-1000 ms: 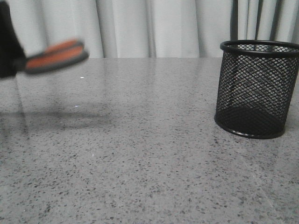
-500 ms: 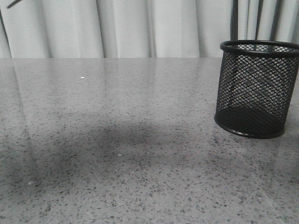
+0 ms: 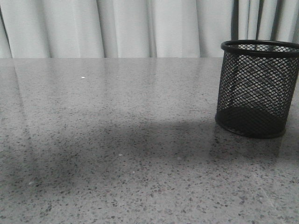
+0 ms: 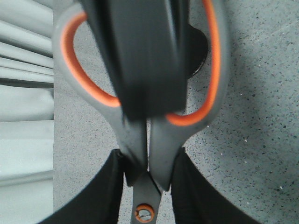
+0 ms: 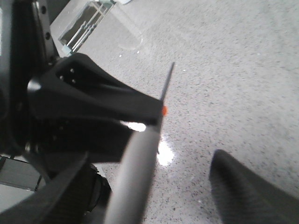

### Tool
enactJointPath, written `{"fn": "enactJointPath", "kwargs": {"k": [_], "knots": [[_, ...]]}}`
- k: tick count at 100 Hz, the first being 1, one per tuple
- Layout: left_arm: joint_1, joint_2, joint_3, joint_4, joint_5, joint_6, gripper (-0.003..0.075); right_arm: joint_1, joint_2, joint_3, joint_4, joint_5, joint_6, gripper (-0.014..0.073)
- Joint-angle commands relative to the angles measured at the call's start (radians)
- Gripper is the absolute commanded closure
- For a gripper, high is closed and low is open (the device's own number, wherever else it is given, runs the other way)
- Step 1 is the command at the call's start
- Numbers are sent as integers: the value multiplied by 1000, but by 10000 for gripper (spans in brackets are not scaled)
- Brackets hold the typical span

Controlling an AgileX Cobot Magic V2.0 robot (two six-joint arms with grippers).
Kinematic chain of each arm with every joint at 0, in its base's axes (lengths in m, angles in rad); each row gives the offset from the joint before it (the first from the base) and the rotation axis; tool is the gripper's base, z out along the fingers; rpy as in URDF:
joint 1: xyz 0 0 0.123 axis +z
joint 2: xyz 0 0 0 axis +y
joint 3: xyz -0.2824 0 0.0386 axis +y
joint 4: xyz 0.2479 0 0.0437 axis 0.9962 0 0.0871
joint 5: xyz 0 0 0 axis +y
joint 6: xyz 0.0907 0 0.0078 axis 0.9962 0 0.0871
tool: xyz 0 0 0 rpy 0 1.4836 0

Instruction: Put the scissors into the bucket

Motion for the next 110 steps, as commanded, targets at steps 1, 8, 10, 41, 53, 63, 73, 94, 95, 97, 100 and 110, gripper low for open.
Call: {"fn": "enactJointPath", "kwargs": {"k": [1,8,10,41,53,63,73,94,95,97,100,110], "knots": [[-8,-24,-38,-33,-88,-12,739,28,32,-70,50,-25,-17,361],[-8,-41,-38,-76,-111,-12,724,33,54,-90,50,-24,-19,669],[-8,-49,-38,-87,-120,-12,711,33,55,-95,50,-27,-19,662],[-8,-231,-38,-150,-341,-12,385,-38,57,-178,2,13,-21,655],[-8,-322,-38,-216,-365,-12,397,-128,51,-233,-65,99,30,655],[-8,-398,-38,-271,-355,-65,486,-209,51,-315,-228,257,126,655],[-8,-462,-38,-267,-319,-161,690,-267,51,-427,-442,419,247,655],[-8,-527,-27,-240,-197,-169,740,-276,49,-638,-825,623,487,655],[-8,-527,-24,-238,-191,-169,740,-276,46,-644,-830,623,492,655],[-8,-527,-21,-230,-182,-169,740,-276,42,-649,-843,623,504,655],[-8,-527,-17,-218,-169,-169,740,-276,33,-649,-854,623,520,655],[-8,-527,-8,-188,-125,-169,740,-270,-3,-621,-882,623,552,655]]}}
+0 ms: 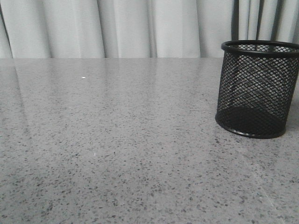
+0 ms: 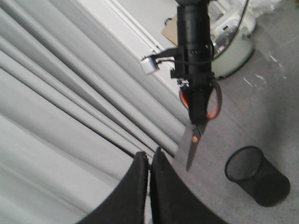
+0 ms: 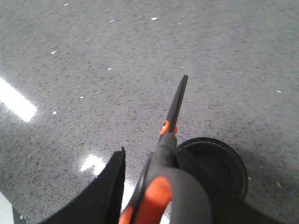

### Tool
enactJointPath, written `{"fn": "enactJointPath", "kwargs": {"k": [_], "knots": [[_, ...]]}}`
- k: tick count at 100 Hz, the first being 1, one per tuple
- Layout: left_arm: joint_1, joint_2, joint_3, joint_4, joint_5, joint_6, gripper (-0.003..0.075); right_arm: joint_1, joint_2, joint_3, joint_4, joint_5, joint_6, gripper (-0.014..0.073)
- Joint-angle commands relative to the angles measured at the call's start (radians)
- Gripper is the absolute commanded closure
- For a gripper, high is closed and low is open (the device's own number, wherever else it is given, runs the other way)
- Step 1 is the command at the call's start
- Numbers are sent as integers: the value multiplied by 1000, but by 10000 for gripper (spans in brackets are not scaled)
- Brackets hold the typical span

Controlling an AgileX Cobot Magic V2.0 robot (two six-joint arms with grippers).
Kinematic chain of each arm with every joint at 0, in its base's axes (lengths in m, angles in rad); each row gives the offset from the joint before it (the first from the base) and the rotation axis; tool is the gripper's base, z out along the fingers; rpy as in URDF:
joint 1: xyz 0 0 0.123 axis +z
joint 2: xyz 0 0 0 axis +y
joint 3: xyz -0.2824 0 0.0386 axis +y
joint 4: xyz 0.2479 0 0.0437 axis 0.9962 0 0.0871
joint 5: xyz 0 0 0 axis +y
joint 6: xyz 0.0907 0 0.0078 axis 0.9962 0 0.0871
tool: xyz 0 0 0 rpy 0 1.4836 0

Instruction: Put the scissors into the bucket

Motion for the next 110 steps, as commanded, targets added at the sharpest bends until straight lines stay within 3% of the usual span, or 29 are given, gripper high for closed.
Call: {"fn": "enactJointPath", "kwargs": {"k": [1,16,31,74,83,100,105,110], "knots": [[-6,9,-12,4,-17,-15,740,5,-59,-3,-22,54,44,655],[-6,9,-12,16,47,-42,740,19,-168,115,-132,54,76,655],[-6,9,-12,37,56,-86,740,19,-185,180,-134,54,77,655],[-6,9,-12,37,56,-99,740,19,83,192,-104,51,71,643],[-6,9,-12,40,54,-153,740,19,108,192,-121,49,71,545],[-6,9,-12,53,48,-288,740,19,111,155,-125,43,71,117],[-6,9,-12,84,31,-355,740,19,109,124,-125,45,71,44],[-6,9,-12,141,8,-452,740,19,104,86,-125,47,71,27]]}}
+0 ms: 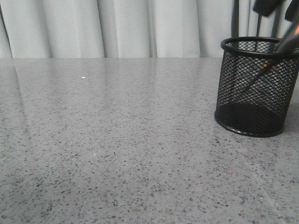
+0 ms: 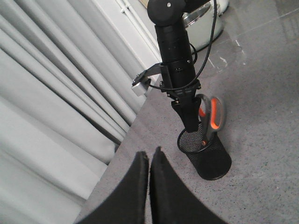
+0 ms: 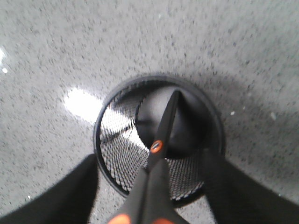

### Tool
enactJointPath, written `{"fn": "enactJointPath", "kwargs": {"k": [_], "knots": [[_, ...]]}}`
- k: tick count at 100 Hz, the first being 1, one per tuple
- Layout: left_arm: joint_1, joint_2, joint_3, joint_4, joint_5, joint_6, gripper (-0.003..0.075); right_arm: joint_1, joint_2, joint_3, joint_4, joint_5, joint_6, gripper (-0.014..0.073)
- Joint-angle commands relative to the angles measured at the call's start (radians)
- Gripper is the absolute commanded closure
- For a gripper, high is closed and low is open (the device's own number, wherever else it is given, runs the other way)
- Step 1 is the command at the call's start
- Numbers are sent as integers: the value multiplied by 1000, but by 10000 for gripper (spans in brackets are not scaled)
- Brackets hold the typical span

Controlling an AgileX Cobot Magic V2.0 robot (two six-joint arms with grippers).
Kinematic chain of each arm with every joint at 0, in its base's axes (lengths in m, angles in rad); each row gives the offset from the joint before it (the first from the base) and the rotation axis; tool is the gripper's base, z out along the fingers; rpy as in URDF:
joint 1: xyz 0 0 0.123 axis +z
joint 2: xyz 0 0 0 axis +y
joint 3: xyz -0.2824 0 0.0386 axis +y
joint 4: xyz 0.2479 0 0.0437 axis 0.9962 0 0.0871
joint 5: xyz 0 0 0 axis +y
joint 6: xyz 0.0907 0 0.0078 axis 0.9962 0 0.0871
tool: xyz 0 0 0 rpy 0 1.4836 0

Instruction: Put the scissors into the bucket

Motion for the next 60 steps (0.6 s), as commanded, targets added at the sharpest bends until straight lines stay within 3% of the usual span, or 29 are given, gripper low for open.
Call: {"fn": "enactJointPath", "kwargs": {"k": [1,10,17,25,35,44,60], "knots": [[-6,6,-22,58,-112,-163,740,3,-35,-93,12,48,-5,27],[-6,-12,-11,231,-146,-405,740,3,-70,-164,12,51,-5,60],[1,-54,24,403,-161,-650,740,3,-124,-194,7,44,-5,147],[16,-133,97,613,-157,-947,740,3,-227,-183,-19,-4,-5,360],[40,-258,252,868,-152,-1180,740,3,-385,-101,-44,-113,-5,671],[63,-382,402,1008,-154,-1274,740,3,-575,58,-66,-282,-5,643],[81,-565,608,1033,-211,-1308,740,3,-922,458,-217,-591,-5,643]]}}
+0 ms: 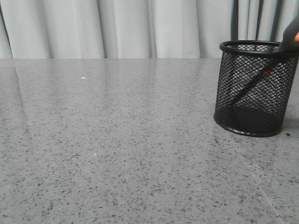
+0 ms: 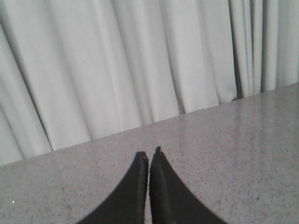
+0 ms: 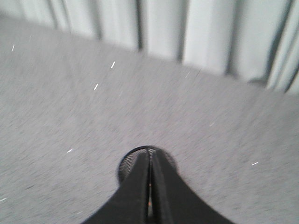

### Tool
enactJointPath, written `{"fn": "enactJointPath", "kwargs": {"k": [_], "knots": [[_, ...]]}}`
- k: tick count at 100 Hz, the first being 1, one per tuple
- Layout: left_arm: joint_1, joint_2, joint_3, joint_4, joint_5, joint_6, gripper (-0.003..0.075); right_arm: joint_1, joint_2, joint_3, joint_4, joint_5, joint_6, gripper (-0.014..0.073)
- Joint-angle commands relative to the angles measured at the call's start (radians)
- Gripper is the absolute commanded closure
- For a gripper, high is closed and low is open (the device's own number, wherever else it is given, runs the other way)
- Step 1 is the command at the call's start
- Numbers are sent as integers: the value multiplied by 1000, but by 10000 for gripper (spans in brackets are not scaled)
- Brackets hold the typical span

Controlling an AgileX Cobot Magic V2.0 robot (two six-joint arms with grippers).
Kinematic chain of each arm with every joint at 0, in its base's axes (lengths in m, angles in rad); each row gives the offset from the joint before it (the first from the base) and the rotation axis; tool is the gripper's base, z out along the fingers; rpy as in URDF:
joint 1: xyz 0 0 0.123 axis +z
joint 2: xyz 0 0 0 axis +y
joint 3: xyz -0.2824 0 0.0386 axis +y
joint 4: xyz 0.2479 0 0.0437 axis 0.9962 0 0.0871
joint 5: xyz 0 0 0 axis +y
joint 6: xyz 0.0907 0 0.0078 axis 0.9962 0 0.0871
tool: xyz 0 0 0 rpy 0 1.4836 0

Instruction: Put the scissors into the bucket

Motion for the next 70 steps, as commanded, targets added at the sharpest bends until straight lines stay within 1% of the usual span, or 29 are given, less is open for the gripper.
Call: {"fn": "enactJointPath", "kwargs": {"k": [1,6,13,22,30,70], "knots": [[7,-68,79,45,-120,-37,740,3,-174,217,-109,-240,-3,643],[7,-104,128,45,-148,-37,740,3,-263,333,-158,-300,-3,643],[7,-92,167,41,-165,-37,740,1,-367,457,-210,-360,3,643],[7,-87,192,30,-210,-37,740,-3,-455,533,-225,-411,34,643],[7,-87,198,30,-239,-37,740,-3,-485,549,-243,-422,34,643],[7,-87,198,30,-233,-37,740,-3,-485,549,-245,-412,34,643]]}}
